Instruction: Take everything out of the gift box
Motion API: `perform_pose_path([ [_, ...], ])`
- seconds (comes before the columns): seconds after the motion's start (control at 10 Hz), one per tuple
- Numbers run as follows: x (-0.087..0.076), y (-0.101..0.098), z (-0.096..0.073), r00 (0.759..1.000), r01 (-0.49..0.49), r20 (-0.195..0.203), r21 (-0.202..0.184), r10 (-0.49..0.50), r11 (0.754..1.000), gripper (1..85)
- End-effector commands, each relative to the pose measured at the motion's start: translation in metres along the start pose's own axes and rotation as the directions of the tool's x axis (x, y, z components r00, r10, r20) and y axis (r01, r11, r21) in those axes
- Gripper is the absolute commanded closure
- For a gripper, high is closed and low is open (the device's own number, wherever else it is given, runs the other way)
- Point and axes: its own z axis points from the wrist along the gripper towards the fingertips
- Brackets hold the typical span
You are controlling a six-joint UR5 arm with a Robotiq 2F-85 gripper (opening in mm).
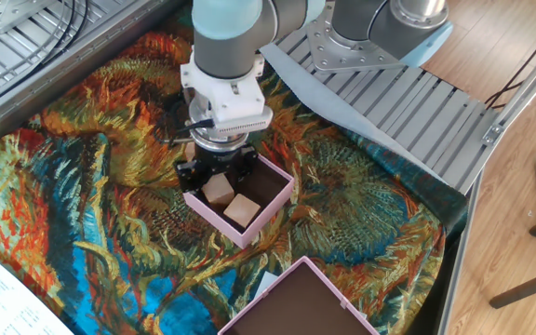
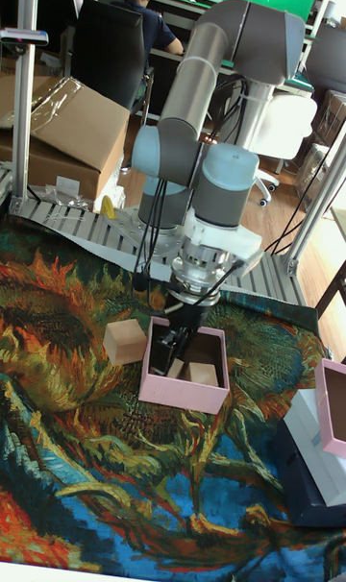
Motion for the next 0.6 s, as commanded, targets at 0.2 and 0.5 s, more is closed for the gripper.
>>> perform_pose_path([
  [0.2, 0.002, 0.019, 0.012, 0.995, -0.086, 0.045, -0.093, 0.091, 0.992, 25.3],
  [0.5, 0.006, 0.034, -0.003, 0.988, -0.146, 0.019, -0.149, 0.151, 0.978, 50.7],
])
